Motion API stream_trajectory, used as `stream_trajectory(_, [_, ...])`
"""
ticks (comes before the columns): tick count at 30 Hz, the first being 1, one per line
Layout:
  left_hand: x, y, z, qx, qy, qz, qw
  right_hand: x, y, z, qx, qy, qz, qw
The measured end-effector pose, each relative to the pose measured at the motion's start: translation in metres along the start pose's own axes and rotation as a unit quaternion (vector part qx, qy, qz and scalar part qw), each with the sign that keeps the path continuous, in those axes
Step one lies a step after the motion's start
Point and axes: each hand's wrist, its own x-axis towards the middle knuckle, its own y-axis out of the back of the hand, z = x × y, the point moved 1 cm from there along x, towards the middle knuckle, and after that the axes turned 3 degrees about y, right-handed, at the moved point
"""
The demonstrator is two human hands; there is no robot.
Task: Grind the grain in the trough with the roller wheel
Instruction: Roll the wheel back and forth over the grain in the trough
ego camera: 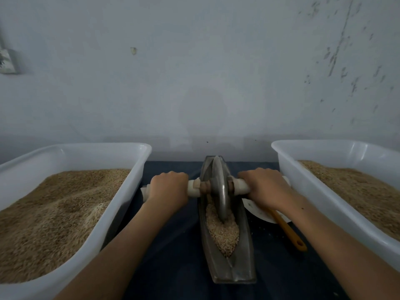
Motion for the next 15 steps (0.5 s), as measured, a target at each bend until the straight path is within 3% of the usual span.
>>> stream_trajectory(3, [-0.002, -0.001, 0.003, -0.002, -0.002, 0.065, 0.998, 0.0, -0.009, 0.0, -0.012, -0.018, 0.057, 0.998])
stream_trajectory(6, [-0.003, -0.003, 0.002, -0.003, -0.002, 0.073, 0.997, 0.001, -0.01, 0.0, -0.021, -0.016, 0.062, 0.998])
stream_trajectory(8, [-0.001, -0.004, 0.0, -0.003, 0.0, 0.043, 0.999, 0.001, -0.005, 0.0, -0.021, -0.005, 0.046, 0.999])
stream_trajectory(13, [0.004, -0.002, -0.007, -0.027, 0.004, -0.127, 0.992, 0.001, 0.011, -0.003, -0.034, 0.019, -0.06, 0.997])
stream_trajectory(15, [0.005, -0.001, -0.008, -0.025, 0.002, -0.153, 0.988, 0.0, 0.015, -0.002, -0.035, 0.022, -0.093, 0.995])
